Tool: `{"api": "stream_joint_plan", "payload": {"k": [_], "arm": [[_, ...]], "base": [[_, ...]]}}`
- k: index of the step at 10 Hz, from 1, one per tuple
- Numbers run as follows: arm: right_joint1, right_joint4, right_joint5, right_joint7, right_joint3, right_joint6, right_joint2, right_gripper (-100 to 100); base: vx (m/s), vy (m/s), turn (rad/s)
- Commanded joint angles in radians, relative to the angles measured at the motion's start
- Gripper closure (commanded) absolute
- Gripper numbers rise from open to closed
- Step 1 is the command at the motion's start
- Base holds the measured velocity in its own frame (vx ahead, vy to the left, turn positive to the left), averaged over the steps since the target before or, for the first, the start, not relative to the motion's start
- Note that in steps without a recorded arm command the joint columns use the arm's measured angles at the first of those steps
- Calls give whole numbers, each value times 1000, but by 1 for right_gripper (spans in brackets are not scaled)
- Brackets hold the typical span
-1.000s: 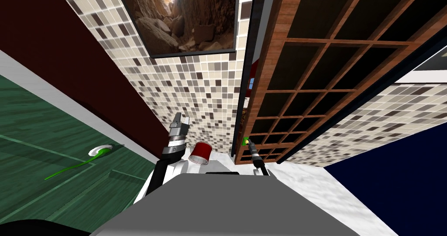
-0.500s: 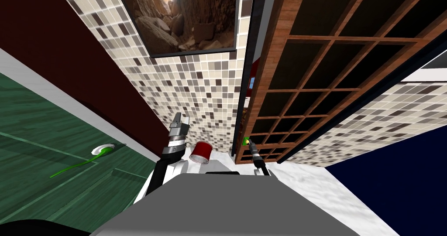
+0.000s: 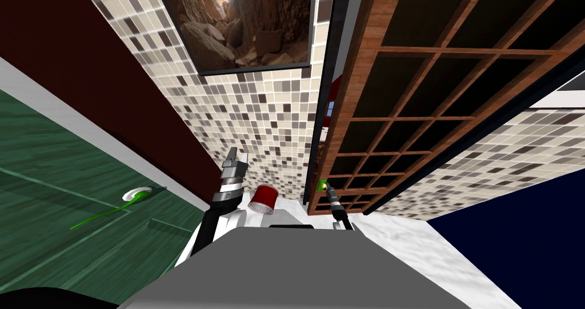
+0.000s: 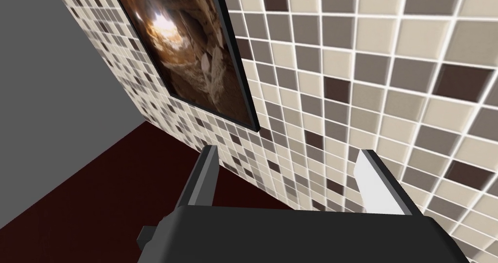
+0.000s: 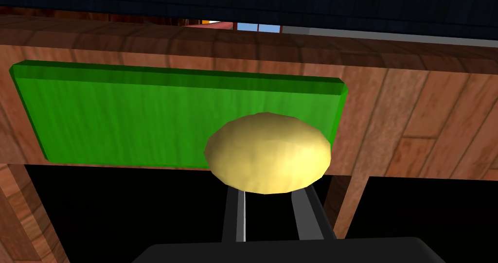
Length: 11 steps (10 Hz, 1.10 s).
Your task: Pull the door open
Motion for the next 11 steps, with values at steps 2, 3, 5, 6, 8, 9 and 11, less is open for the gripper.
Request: {"api": "stream_joint_plan", "payload": {"k": [2, 3, 5, 6, 8, 9, 11], "arm": [[-2, 2, -15, -75, 16, -7, 0, 100], [-2, 3, -23, -104, 21, -8, -2, 100], [-2, 4, -32, -140, 26, -10, -5, 100], [-1, 5, -41, -175, 31, -11, -8, 100], [-1, 6, -52, -213, 38, -13, -12, 100], [-1, 8, -64, -252, 45, -15, -16, 100], [0, 9, -75, -292, 51, -17, -20, 100]], "base": [[-29, -16, 41], [-39, 4, 57], [-34, -1, 49], [-29, 10, 44], [-35, 4, 64], [-27, -8, 55], [-51, -17, 69]]}}
